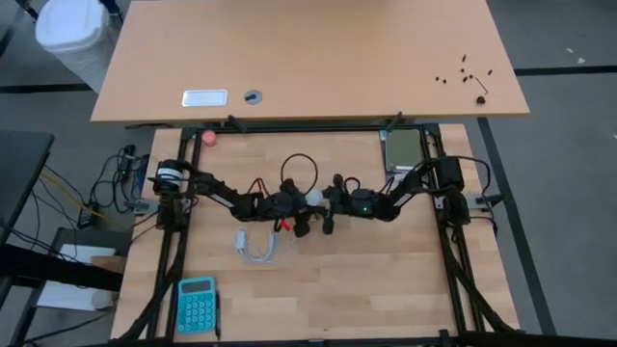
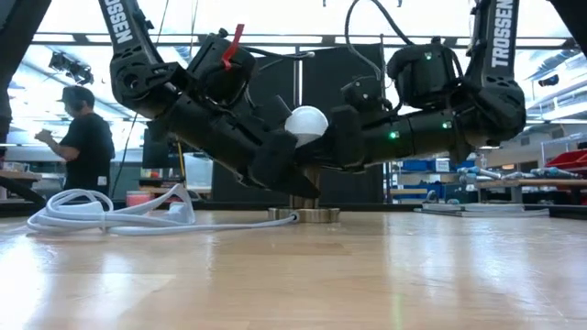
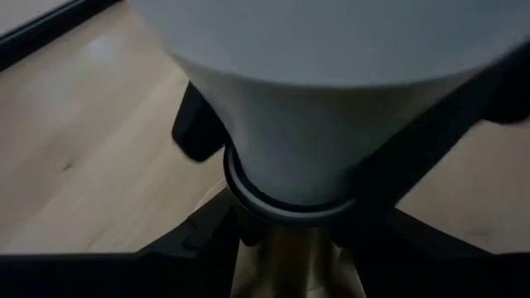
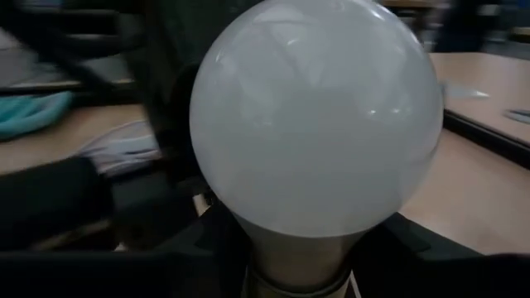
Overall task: Screw lightbulb
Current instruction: Insert the lightbulb into the lamp holder
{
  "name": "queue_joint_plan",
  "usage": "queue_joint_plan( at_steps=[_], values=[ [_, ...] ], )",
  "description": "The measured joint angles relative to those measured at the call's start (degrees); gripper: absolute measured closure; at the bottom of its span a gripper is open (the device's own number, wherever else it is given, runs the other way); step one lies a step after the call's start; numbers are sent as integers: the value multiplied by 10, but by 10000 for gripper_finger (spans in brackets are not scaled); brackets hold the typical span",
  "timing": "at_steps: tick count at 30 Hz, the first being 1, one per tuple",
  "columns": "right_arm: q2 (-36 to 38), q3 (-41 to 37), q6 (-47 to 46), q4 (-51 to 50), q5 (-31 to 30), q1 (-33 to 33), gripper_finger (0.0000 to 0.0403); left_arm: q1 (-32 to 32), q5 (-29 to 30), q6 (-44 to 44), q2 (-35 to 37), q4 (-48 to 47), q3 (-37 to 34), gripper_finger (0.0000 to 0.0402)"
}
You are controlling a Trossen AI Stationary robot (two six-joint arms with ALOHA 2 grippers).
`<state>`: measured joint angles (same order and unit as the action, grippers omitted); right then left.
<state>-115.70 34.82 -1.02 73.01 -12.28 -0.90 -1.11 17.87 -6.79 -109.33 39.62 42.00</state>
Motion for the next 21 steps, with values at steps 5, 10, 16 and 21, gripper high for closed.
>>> queue_joint_plan(
  at_steps=[5,10,16,21],
  values=[
    [0,26,-27,-49,-119,27,225,5,43,-25,-1,2,1,204],
    [-1,38,-10,-57,-119,35,219,5,49,-14,-1,4,1,204],
    [-2,33,-9,-44,-9,10,156,5,41,-14,0,1,1,204],
    [-2,32,-25,-44,69,-5,75,8,8,-1,1,-2,1,204]
  ],
)
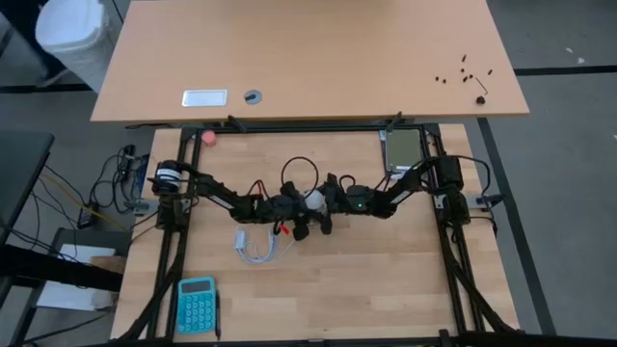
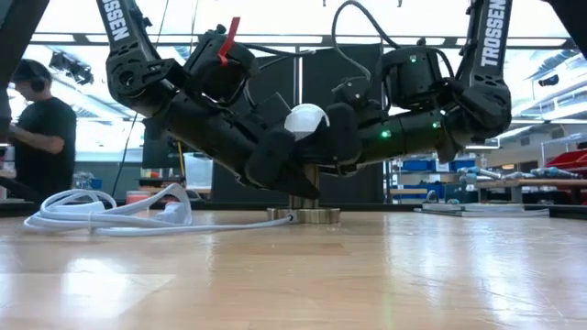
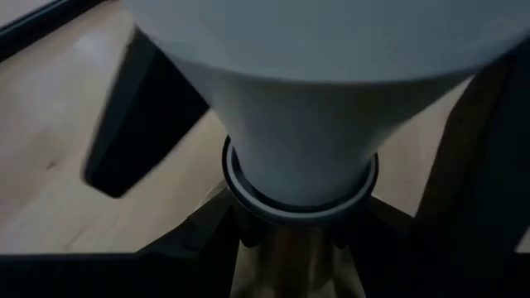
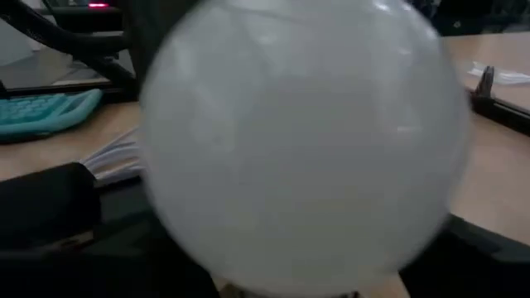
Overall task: Screw lightbulb
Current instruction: Insert the lightbulb into the lamp holder
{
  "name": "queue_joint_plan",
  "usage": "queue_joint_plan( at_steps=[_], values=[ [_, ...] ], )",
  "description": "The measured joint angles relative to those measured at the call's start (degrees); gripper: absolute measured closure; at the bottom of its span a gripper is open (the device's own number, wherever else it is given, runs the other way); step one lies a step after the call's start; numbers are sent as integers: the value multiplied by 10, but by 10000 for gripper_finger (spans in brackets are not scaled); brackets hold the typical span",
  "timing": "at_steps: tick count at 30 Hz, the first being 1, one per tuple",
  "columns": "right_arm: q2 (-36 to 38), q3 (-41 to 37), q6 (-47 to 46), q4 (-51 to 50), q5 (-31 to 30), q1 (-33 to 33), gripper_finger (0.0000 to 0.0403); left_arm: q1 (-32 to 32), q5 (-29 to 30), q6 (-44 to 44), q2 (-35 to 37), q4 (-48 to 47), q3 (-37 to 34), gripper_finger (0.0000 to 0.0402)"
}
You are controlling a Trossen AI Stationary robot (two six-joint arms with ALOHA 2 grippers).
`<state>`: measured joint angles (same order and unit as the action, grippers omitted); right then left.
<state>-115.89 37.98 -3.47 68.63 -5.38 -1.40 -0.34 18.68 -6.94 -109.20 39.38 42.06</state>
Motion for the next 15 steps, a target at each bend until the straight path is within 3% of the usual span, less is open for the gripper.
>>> queue_joint_plan(
  at_steps=[5,10,15],
  values=[
    [32,-29,4,-6,16,-3,33,-1,-35,8,0,1,3,204],
    [85,-63,6,-19,120,-8,26,-5,-83,57,1,3,3,204],
    [121,-90,30,-48,174,-24,29,-7,-148,112,1,4,3,204]
  ],
)
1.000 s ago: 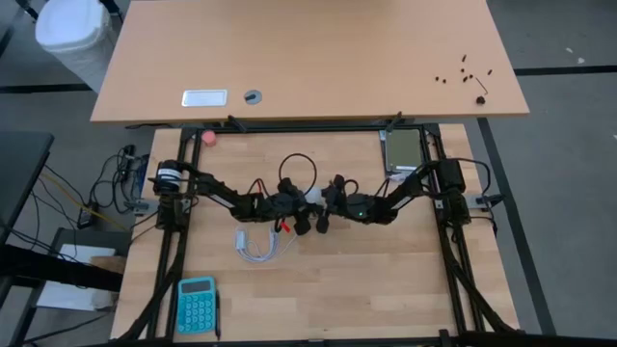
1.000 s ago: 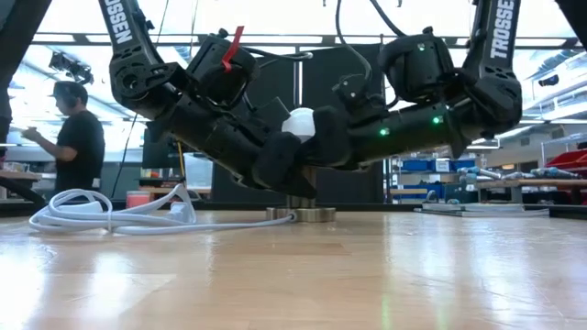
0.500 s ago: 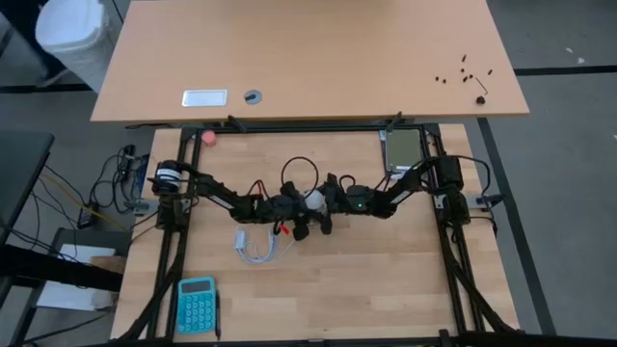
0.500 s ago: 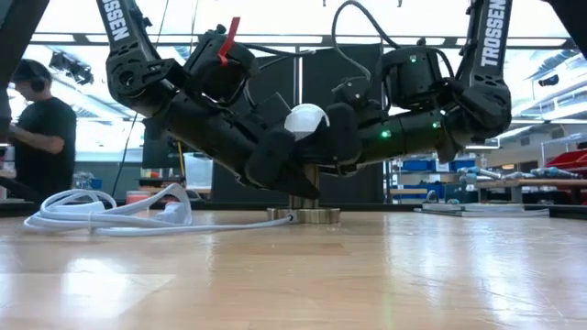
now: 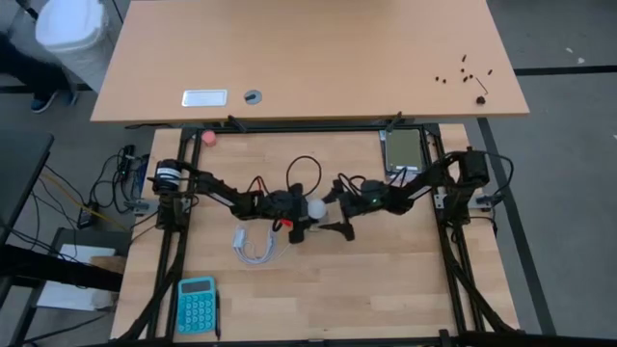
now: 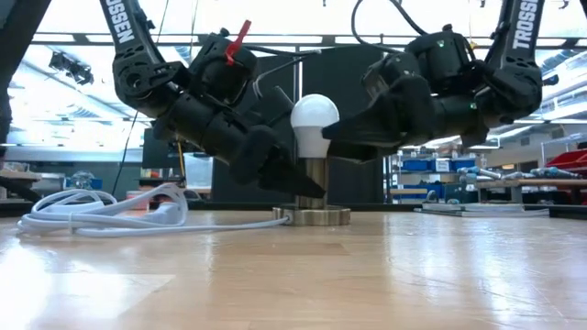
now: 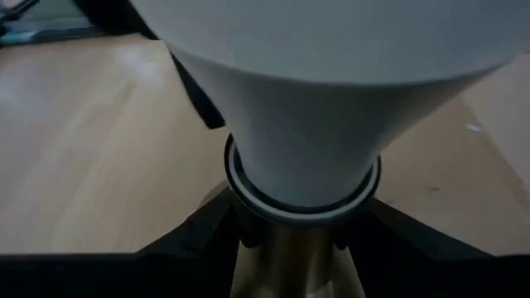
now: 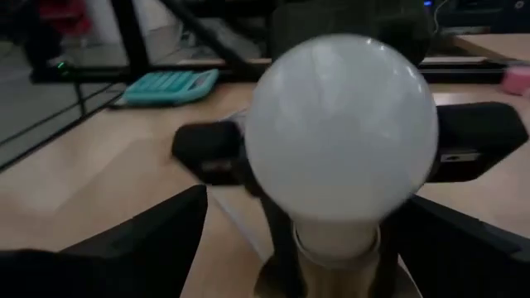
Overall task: Screw lightbulb
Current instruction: Insert the lightbulb into the lamp holder
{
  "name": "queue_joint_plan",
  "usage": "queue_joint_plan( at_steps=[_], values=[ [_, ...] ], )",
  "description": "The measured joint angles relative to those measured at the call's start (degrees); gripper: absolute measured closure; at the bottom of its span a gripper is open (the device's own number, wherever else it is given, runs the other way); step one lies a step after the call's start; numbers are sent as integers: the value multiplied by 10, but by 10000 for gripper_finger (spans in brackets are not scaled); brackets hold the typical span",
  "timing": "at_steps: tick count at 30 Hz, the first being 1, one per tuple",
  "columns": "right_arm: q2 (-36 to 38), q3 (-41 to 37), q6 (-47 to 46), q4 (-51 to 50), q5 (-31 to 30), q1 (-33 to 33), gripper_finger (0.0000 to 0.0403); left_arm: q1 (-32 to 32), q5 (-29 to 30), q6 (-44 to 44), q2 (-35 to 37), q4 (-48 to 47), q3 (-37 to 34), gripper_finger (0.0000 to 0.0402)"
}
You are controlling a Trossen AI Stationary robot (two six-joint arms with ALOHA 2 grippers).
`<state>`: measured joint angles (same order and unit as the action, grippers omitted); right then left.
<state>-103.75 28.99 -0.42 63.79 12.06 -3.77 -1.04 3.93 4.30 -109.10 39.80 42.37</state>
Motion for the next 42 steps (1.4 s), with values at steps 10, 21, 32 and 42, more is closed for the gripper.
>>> queue_joint_plan(
  at_steps=[10,21,32,42],
  values=[
    [6,-9,77,-10,124,-52,29,-14,-122,70,0,-6,-1,204],
    [-49,25,115,22,224,-84,29,-29,-216,93,-2,2,-3,204],
    [-116,89,109,94,281,-73,33,-30,-215,77,-2,4,-3,204],
    [-116,101,107,64,291,-72,146,-30,-206,67,-2,3,-3,204]
  ],
)
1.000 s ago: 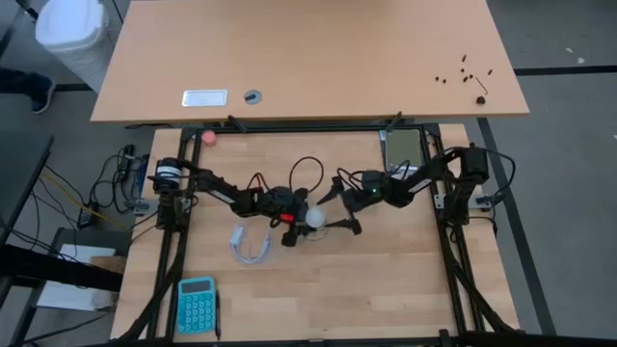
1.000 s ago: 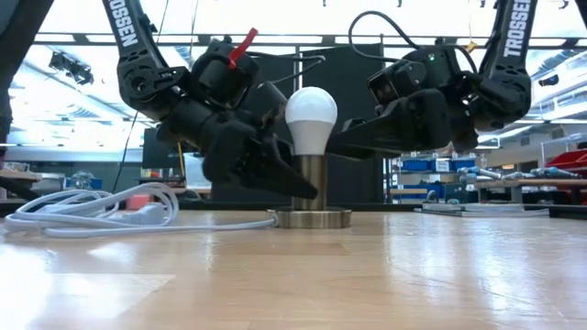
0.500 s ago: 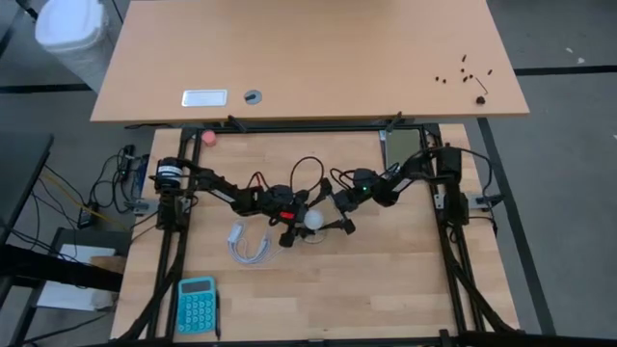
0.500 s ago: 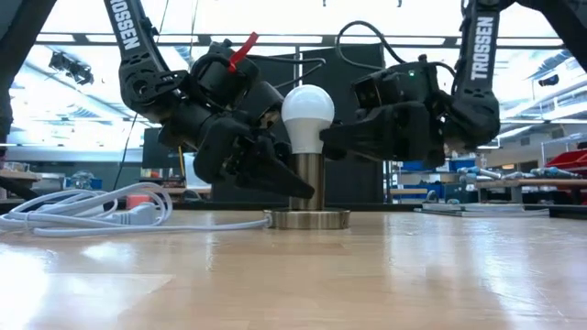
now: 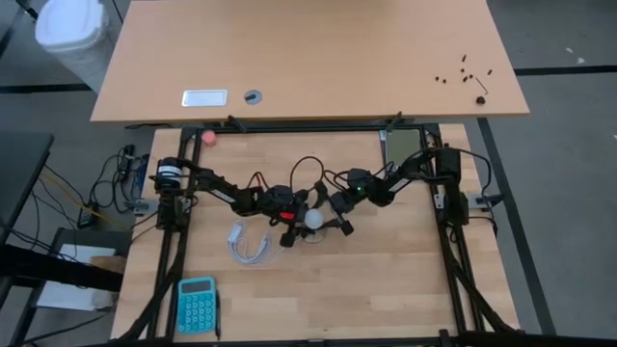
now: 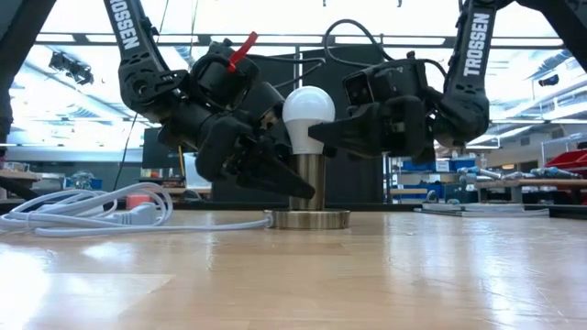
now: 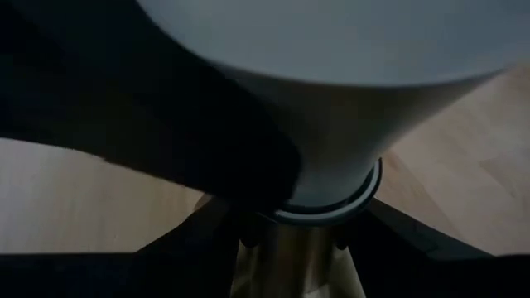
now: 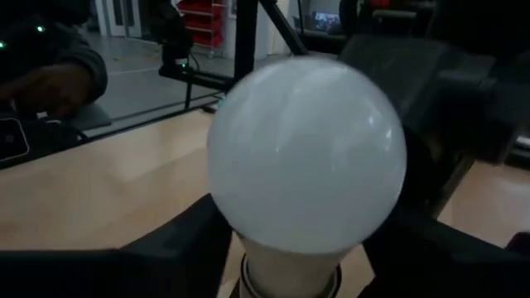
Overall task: Screw lightbulb
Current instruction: Insert the lightbulb into the lamp holder
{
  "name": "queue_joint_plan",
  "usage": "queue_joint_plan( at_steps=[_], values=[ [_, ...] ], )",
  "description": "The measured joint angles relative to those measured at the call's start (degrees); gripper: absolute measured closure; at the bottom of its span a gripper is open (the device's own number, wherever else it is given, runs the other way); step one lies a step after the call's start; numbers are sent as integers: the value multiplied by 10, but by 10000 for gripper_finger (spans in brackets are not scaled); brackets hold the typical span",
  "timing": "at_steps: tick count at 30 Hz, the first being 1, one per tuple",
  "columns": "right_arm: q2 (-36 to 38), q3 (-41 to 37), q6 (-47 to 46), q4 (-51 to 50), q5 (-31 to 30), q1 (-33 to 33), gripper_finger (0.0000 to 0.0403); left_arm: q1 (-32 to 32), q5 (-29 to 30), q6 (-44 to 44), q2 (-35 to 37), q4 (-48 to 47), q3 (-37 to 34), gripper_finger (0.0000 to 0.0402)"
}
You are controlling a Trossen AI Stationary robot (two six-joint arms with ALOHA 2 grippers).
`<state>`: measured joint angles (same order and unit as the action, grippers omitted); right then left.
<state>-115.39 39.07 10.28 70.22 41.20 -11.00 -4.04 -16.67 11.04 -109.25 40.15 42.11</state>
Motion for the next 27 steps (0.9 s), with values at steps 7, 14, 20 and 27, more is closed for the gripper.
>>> queue_joint_plan(
  at_steps=[7,14,20,27],
  values=[
    [0,-2,-5,-17,-18,2,206,1,24,-15,2,-7,0,204],
    [0,-3,-29,-22,-30,2,232,1,39,-34,2,-11,0,203],
    [0,-4,-46,-21,-50,9,243,2,50,-53,3,-13,0,203],
    [5,-17,-57,-13,-141,38,242,18,102,-90,3,-16,-1,203]
  ],
)
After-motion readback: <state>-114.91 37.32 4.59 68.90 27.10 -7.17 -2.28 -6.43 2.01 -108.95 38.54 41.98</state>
